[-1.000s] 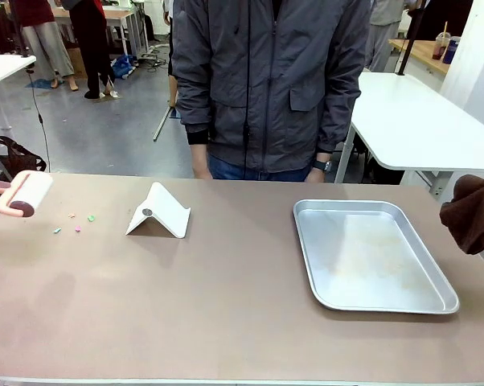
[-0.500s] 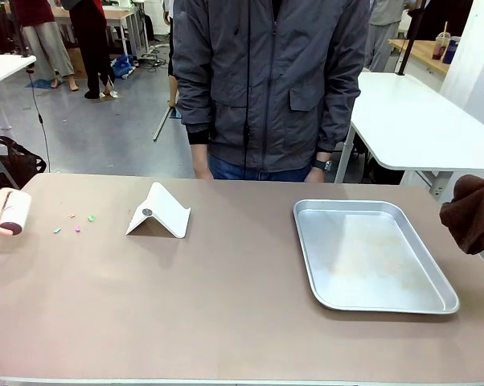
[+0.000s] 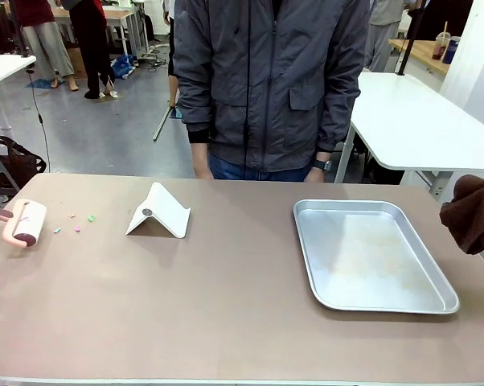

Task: Clean the surface of the table.
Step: Clean the area not pointed to by the person.

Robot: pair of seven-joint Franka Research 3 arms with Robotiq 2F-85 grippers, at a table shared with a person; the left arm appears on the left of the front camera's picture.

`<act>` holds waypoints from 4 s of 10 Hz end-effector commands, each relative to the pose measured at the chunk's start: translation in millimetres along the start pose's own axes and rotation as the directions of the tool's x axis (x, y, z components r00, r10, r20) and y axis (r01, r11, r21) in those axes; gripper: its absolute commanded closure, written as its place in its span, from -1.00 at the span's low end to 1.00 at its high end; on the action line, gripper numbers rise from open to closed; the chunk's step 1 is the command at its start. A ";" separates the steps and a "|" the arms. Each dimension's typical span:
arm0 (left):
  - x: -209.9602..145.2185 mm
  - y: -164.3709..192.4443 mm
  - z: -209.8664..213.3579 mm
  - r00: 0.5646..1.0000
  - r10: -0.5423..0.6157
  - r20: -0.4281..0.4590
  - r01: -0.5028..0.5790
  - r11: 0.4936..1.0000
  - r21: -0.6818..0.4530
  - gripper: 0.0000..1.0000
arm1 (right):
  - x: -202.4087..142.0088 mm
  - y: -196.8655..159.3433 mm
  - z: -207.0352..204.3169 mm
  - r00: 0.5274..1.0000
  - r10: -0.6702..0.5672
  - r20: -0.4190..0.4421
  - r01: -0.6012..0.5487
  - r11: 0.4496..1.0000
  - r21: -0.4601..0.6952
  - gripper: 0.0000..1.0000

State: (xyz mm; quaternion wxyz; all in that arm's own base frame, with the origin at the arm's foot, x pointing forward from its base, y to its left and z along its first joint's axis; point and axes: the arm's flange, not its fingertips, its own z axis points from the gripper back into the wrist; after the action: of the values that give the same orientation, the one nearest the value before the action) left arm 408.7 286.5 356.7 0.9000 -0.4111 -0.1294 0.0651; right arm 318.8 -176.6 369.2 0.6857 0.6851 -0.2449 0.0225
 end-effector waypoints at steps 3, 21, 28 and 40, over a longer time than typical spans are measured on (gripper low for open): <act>-4.3 -10.7 -23.3 0.999 0.041 -0.012 -0.039 0.995 0.090 0.80 | 4.4 2.7 -0.9 1.000 0.008 0.009 -0.008 1.000 0.024 0.81; 21.3 -57.3 -146.2 0.976 -0.002 -0.217 0.023 0.996 0.091 0.80 | 4.4 2.7 -0.9 1.000 0.008 0.009 -0.008 1.000 0.024 0.81; -3.5 -73.4 -53.6 0.987 -0.160 -0.019 0.153 0.968 -0.199 0.80 | 4.4 2.7 -0.9 1.000 0.008 0.009 -0.008 1.000 0.024 0.81; -61.4 26.8 66.7 0.996 -0.071 -0.056 0.047 0.936 -0.348 0.80 | 4.4 2.7 -0.9 1.000 0.008 0.009 -0.008 1.000 0.024 0.81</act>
State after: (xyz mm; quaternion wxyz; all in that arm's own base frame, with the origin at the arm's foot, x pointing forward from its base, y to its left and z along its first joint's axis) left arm 331.6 345.9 358.8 0.8184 -0.5624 -0.1176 0.0024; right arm 319.2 -176.7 368.6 0.6854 0.6858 -0.2439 0.0223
